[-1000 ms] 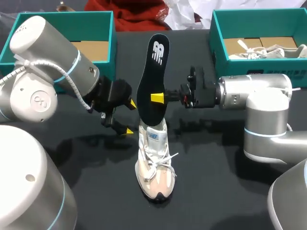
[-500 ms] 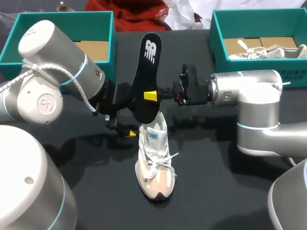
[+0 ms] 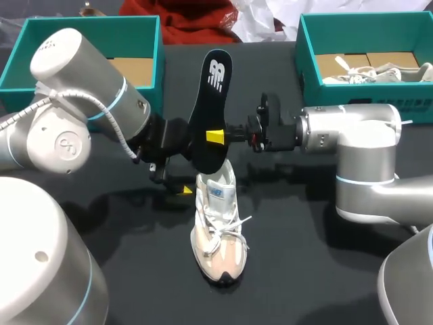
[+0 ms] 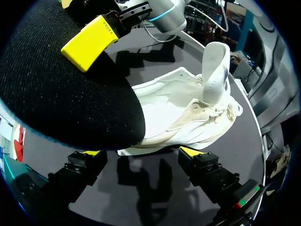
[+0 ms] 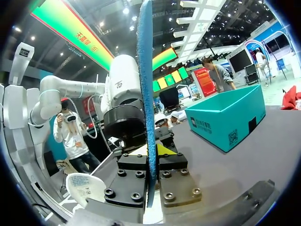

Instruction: Take the shoe out of the shoebox, open the shoe tongue, remove and reinsert the insole, then place the shoe into the shoebox

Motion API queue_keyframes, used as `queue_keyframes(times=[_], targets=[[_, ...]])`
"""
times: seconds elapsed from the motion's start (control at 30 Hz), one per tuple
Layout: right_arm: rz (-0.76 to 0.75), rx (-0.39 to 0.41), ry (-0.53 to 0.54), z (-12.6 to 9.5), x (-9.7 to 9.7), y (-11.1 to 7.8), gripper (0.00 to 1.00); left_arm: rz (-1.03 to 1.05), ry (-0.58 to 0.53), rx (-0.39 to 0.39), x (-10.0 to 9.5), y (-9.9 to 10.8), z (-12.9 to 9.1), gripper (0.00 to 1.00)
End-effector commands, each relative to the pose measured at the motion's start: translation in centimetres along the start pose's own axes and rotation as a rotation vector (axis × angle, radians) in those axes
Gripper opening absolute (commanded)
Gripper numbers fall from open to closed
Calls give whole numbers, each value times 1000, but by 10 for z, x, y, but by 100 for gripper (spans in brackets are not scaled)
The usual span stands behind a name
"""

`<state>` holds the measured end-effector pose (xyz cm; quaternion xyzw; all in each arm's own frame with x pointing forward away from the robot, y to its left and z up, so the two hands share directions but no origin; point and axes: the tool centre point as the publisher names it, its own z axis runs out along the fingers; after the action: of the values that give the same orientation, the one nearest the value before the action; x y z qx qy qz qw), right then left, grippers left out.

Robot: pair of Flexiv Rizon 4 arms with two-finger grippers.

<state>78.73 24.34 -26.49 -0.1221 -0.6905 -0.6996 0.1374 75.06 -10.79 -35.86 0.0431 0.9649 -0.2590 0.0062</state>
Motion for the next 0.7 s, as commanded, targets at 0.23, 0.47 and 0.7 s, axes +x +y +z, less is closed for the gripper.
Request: queue_keyframes(times=[0.23, 0.47, 0.7], targets=[[-10, 13, -21, -9, 0, -6, 0, 2, 10, -10, -3, -1, 4, 100], [-6, 14, -30, -13, -2, -10, 0, 5, 14, -16, -5, -2, 6, 100], [9, 16, -42, -13, -3, -16, 0, 9, 16, -24, -6, -3, 7, 100]])
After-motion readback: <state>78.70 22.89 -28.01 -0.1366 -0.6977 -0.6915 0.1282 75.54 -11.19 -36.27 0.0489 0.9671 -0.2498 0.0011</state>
